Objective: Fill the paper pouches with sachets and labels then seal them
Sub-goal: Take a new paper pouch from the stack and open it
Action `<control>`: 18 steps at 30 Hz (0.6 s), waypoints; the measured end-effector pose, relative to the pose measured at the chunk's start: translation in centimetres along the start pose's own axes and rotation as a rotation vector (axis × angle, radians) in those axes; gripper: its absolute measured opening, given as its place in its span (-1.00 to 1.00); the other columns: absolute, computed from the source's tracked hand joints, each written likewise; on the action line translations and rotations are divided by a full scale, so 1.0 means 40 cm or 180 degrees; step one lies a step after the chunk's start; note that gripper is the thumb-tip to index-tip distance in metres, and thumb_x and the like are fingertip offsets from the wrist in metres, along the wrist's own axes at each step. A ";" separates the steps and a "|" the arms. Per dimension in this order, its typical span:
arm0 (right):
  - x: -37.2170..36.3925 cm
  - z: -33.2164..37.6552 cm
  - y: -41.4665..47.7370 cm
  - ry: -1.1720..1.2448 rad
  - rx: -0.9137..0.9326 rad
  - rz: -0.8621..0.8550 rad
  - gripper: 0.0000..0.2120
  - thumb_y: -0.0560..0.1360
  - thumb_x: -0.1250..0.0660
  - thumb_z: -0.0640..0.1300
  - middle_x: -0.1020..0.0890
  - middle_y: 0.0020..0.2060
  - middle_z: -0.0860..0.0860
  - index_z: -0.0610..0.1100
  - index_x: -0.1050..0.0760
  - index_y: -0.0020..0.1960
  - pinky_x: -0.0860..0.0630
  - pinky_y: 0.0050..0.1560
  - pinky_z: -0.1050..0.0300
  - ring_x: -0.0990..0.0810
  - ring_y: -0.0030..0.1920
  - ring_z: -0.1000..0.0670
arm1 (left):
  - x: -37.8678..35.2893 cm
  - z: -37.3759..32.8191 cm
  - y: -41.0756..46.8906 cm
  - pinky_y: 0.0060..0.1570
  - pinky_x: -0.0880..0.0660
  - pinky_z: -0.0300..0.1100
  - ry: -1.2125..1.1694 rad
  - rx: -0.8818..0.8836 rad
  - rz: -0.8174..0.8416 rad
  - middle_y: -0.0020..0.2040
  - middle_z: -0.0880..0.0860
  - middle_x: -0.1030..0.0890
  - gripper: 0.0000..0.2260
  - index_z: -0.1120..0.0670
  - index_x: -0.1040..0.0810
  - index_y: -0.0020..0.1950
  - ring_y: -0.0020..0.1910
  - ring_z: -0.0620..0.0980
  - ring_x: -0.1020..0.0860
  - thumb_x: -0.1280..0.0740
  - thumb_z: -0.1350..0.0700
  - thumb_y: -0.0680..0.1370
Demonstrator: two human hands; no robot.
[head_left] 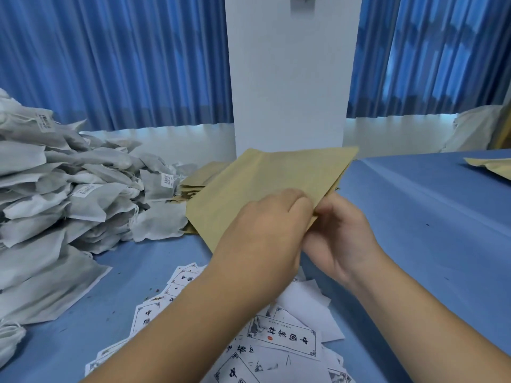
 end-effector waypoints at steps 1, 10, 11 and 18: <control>0.003 0.013 -0.004 0.0095 0.0062 -0.0069 -0.61 0.22 -0.16 -0.32 -0.49 -0.22 -0.09 -0.17 -0.36 0.04 -0.50 -0.17 0.12 -0.47 -0.17 -0.05 | -0.001 -0.013 0.002 -0.27 -0.51 0.01 -0.0018 -0.0050 -0.0011 0.02 0.18 -0.60 -0.83 0.21 -0.53 -0.04 -0.16 0.21 -0.55 -0.35 0.35 0.39; -0.046 0.065 -0.039 0.0568 0.0103 -0.0142 -0.78 0.14 -0.15 -0.32 -0.44 -0.34 -0.06 -0.20 -0.40 -0.22 -0.49 -0.17 0.18 -0.47 -0.25 -0.02 | 0.082 -0.084 0.027 -0.28 -0.46 0.06 0.0075 -0.0081 -0.0230 -0.21 0.12 -0.55 -0.85 0.09 -0.40 -0.22 -0.20 0.20 -0.51 -0.35 0.28 0.41; -0.055 0.040 -0.043 0.0615 -0.0096 -0.0096 -0.79 0.17 -0.15 -0.32 -0.47 -0.34 -0.08 -0.22 -0.43 -0.21 -0.52 -0.16 0.18 -0.50 -0.24 -0.03 | 0.090 -0.084 0.026 -0.32 -0.42 0.02 0.0151 0.0057 -0.0153 -0.28 0.09 -0.47 -0.77 0.05 -0.35 -0.25 -0.26 0.16 -0.46 -0.38 0.28 0.38; -0.079 -0.111 -0.100 0.0527 -0.1308 0.0241 -0.59 0.37 0.00 -0.31 -0.58 -0.50 -0.09 -0.23 -0.58 -0.45 -0.54 -0.40 0.24 -0.62 -0.44 0.01 | 0.070 -0.037 -0.052 -0.22 -0.19 -0.15 0.0659 0.1142 0.0530 -0.28 -0.07 -0.15 -0.79 -0.02 -0.15 -0.22 -0.18 -0.02 -0.23 -0.17 0.09 0.53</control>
Point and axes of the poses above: each hand's wrist, its own y-axis towards the middle knuckle, its own x-axis out of the back of the hand, z = x × y, the point moved 7 cm from there along y, towards the middle knuckle
